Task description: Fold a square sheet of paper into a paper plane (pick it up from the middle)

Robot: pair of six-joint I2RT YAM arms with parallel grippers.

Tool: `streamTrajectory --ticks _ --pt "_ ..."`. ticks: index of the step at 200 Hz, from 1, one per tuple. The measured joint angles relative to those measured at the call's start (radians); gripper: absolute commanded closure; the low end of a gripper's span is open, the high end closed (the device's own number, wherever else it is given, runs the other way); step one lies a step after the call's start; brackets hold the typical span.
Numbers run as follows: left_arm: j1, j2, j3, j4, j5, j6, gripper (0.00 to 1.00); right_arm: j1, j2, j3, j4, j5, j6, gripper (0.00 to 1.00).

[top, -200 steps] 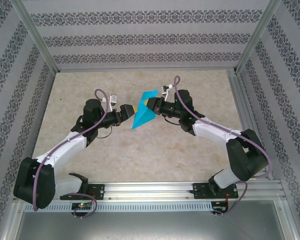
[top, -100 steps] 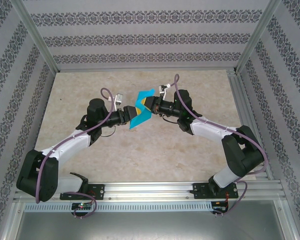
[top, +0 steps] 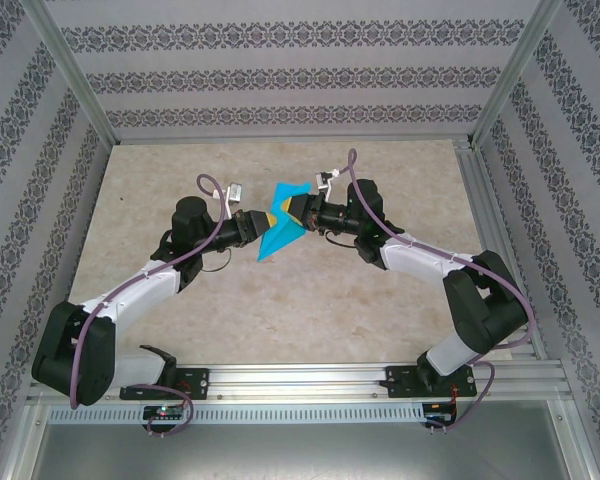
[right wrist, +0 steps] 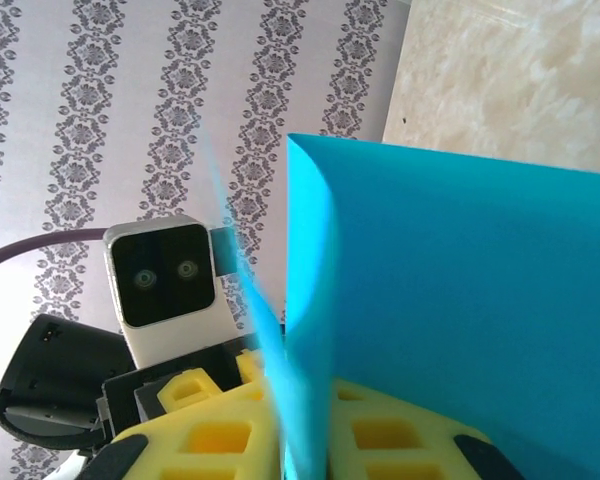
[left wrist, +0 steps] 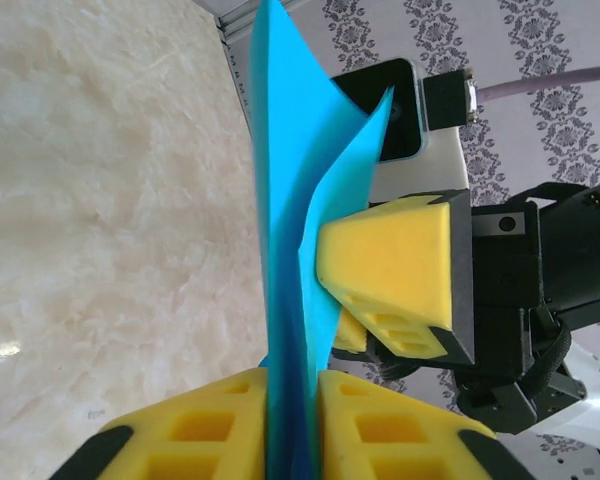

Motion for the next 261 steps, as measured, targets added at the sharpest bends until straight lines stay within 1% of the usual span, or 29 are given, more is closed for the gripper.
streamTrajectory --ticks 21,47,70,95,109,124,148,186,206,221,234,247,261 --pt "0.000 0.000 0.000 -0.001 -0.002 0.007 0.90 -0.012 -0.003 0.005 -0.046 0.001 -0.026 0.62" --pt "0.000 -0.002 0.002 -0.036 -0.018 0.043 0.92 -0.044 -0.049 0.005 -0.146 0.028 -0.085 0.47" --pt "0.000 -0.006 0.032 -0.161 -0.060 0.122 0.93 -0.084 -0.145 -0.013 -0.237 0.080 -0.146 0.38" --pt "0.000 -0.014 0.101 -0.360 -0.168 0.242 0.94 -0.110 -0.259 -0.035 -0.361 0.180 -0.232 0.31" --pt "-0.002 -0.015 0.149 -0.481 -0.259 0.319 0.94 -0.110 -0.304 -0.042 -0.428 0.251 -0.280 0.28" --pt "-0.016 -0.014 0.205 -0.615 -0.397 0.398 0.94 -0.110 -0.345 -0.058 -0.492 0.327 -0.321 0.27" --pt "-0.092 0.023 0.314 -0.799 -0.644 0.500 0.94 -0.110 -0.377 -0.091 -0.557 0.424 -0.360 0.26" --pt "-0.225 0.206 0.464 -0.995 -1.039 0.593 0.93 -0.110 -0.378 -0.111 -0.626 0.505 -0.383 0.25" --pt "-0.277 0.322 0.520 -1.071 -1.204 0.617 0.93 -0.110 -0.381 -0.113 -0.645 0.536 -0.386 0.24" --pt "-0.305 0.406 0.562 -1.116 -1.302 0.630 0.93 -0.111 -0.392 -0.121 -0.652 0.557 -0.386 0.23" --pt "-0.322 0.470 0.596 -1.145 -1.365 0.637 0.93 -0.111 -0.409 -0.134 -0.659 0.573 -0.386 0.23" --pt "-0.336 0.524 0.623 -1.157 -1.401 0.642 0.92 -0.117 -0.426 -0.147 -0.661 0.585 -0.386 0.23" --pt "-0.352 0.570 0.642 -1.159 -1.407 0.645 0.89 -0.124 -0.441 -0.160 -0.664 0.597 -0.385 0.23"
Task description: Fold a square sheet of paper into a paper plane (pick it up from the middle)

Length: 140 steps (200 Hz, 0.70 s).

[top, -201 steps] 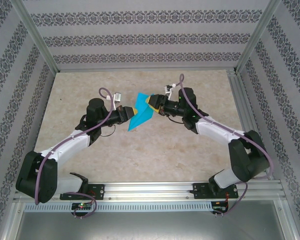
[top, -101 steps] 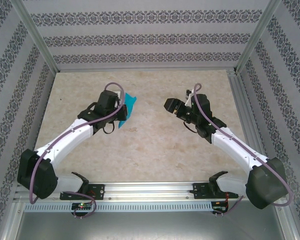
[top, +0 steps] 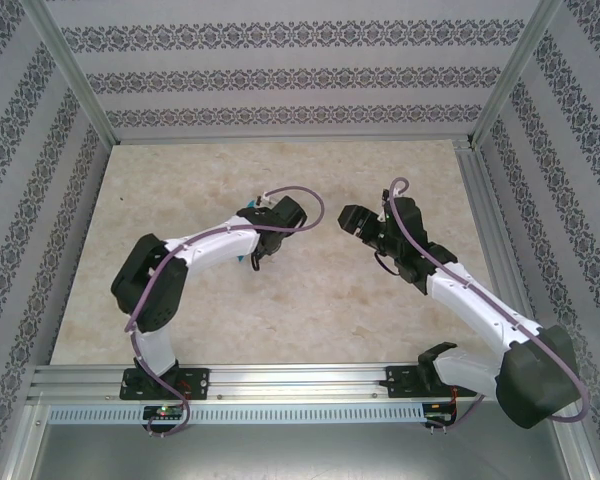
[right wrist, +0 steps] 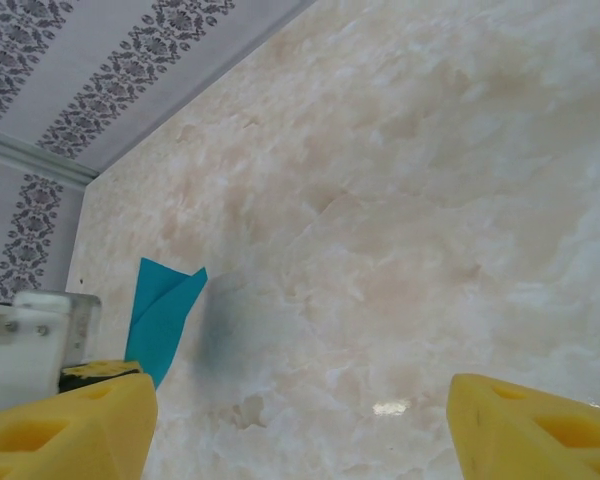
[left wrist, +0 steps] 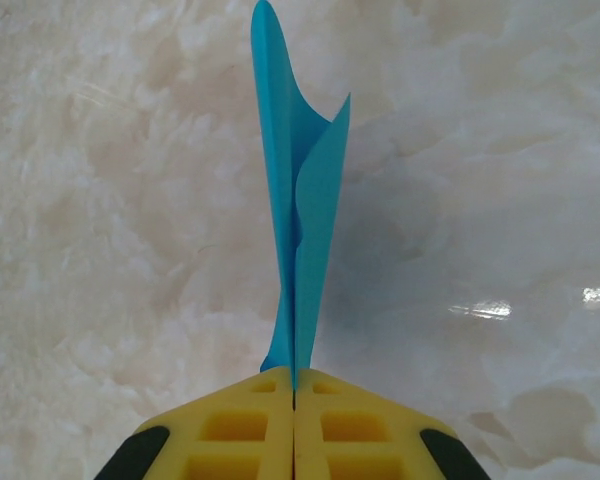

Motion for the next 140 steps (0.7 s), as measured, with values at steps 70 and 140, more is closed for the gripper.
streamTrajectory --ticks 70,140 --pt "-0.055 0.084 0.014 0.038 0.184 -0.001 0.59 -0.019 -0.034 -0.018 -0.047 0.037 0.003 0.23" --pt "0.047 -0.164 -0.147 0.210 0.597 -0.042 0.25 0.052 0.039 0.016 -0.116 0.114 0.002 0.28"
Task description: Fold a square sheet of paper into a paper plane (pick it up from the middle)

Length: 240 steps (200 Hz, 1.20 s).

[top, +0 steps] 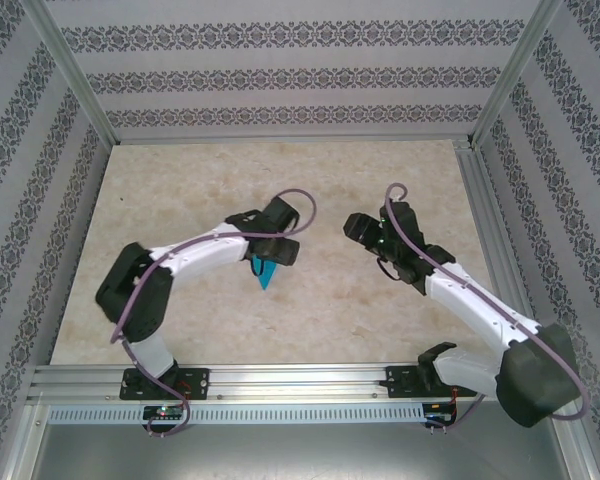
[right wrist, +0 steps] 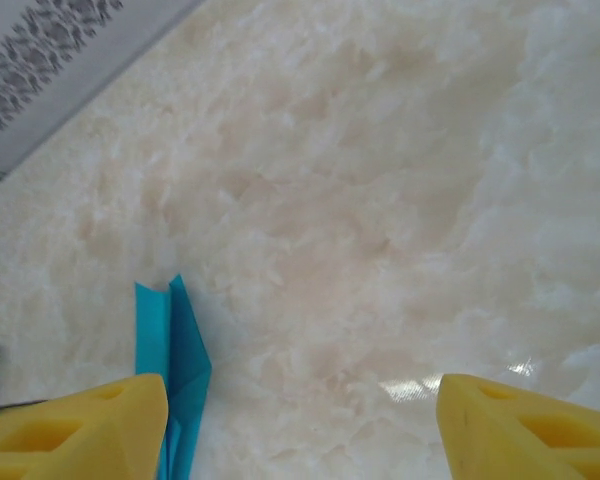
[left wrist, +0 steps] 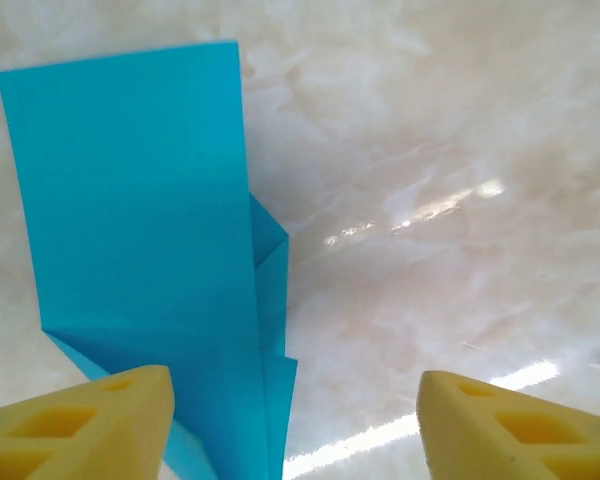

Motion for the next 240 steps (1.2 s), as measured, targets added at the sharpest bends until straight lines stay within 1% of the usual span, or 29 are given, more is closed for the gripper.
streamTrajectory --ticks 23,41,56,81,108,126,150,204,240 --pt "0.099 -0.132 -0.097 0.073 0.119 -0.052 0.18 0.106 0.110 0.084 -0.024 0.043 -0.003 0.28" --pt "0.184 -0.222 -0.191 0.127 0.186 -0.098 0.13 0.196 0.214 0.175 -0.036 0.070 -0.012 0.29" --pt "0.257 -0.285 -0.276 0.163 0.226 -0.143 0.10 0.273 0.309 0.272 -0.051 0.093 -0.023 0.35" --pt "0.367 -0.364 -0.391 0.191 0.255 -0.210 0.06 0.392 0.480 0.454 -0.087 0.111 -0.046 0.45" --pt "0.457 -0.425 -0.475 0.214 0.272 -0.266 0.03 0.474 0.620 0.591 -0.113 0.091 -0.053 0.56" --pt "0.502 -0.451 -0.509 0.229 0.277 -0.299 0.02 0.491 0.690 0.641 -0.119 0.054 -0.049 0.62" --pt "0.547 -0.459 -0.533 0.244 0.292 -0.328 0.02 0.485 0.762 0.670 -0.135 0.018 -0.041 0.68" --pt "0.561 -0.451 -0.541 0.290 0.349 -0.347 0.01 0.456 0.840 0.682 -0.167 -0.025 -0.027 0.70" --pt "0.561 -0.408 -0.541 0.318 0.415 -0.339 0.01 0.415 0.844 0.638 -0.106 -0.061 -0.027 0.70"
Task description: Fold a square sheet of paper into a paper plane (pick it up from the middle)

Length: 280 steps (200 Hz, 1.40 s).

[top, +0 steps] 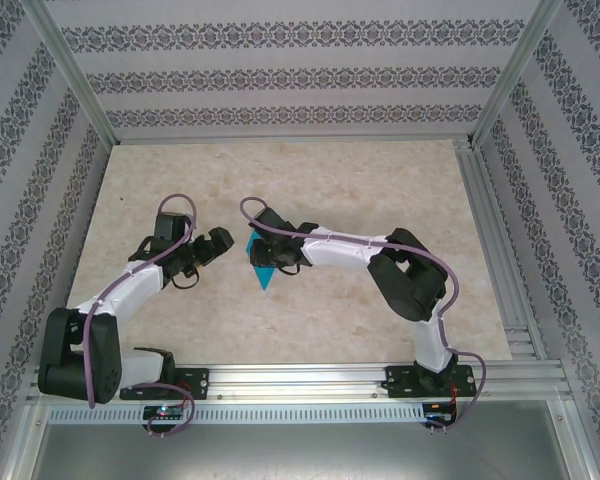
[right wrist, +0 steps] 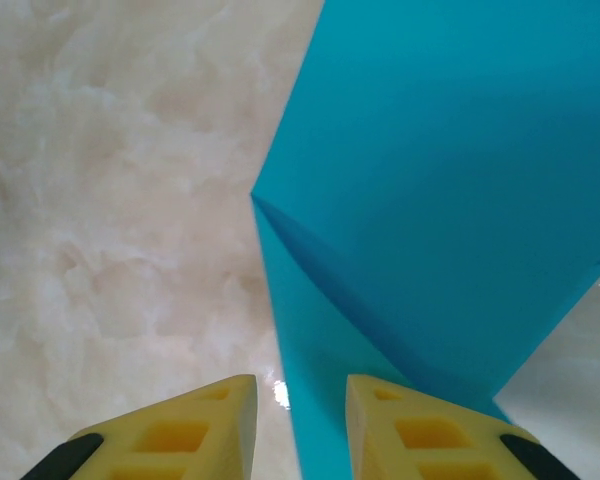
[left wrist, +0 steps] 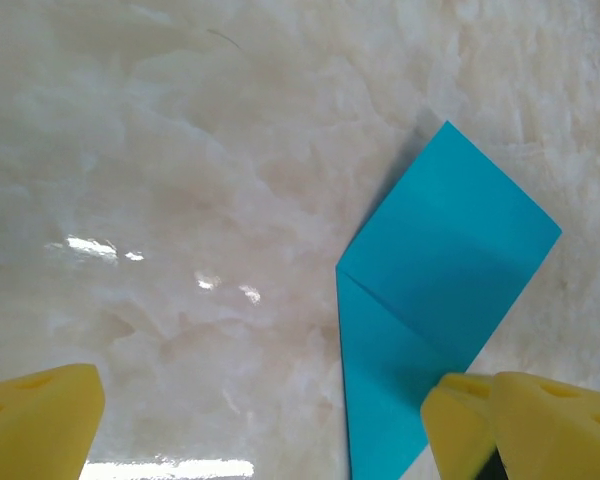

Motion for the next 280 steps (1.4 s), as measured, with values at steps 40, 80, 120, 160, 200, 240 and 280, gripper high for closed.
streamTrajectory --ticks 40,80,120,160,200,240,280 --pt "-0.002 0.070 0.002 0.015 0.079 0.024 0.03 -0.040 0.007 -0.079 0.081 -0.047 0.007 0.71" --pt "-0.036 0.148 0.034 0.041 0.159 0.046 0.11 -0.060 0.000 -0.150 0.184 -0.091 0.021 0.71" --pt "-0.079 0.228 0.064 0.077 0.224 0.050 0.28 -0.093 -0.030 -0.265 0.359 -0.167 0.052 0.72" --pt "-0.129 0.304 0.121 0.091 0.247 0.051 0.49 -0.117 -0.039 -0.323 0.454 -0.224 0.076 0.76" --pt "-0.145 0.378 0.157 0.099 0.240 0.042 0.53 -0.125 -0.041 -0.339 0.482 -0.239 0.082 0.77" --pt "-0.146 0.408 0.161 0.103 0.220 0.016 0.55 -0.126 -0.041 -0.345 0.491 -0.245 0.082 0.78" --pt "-0.150 0.431 0.168 0.124 0.228 -0.012 0.60 -0.137 -0.043 -0.362 0.517 -0.262 0.083 0.80"
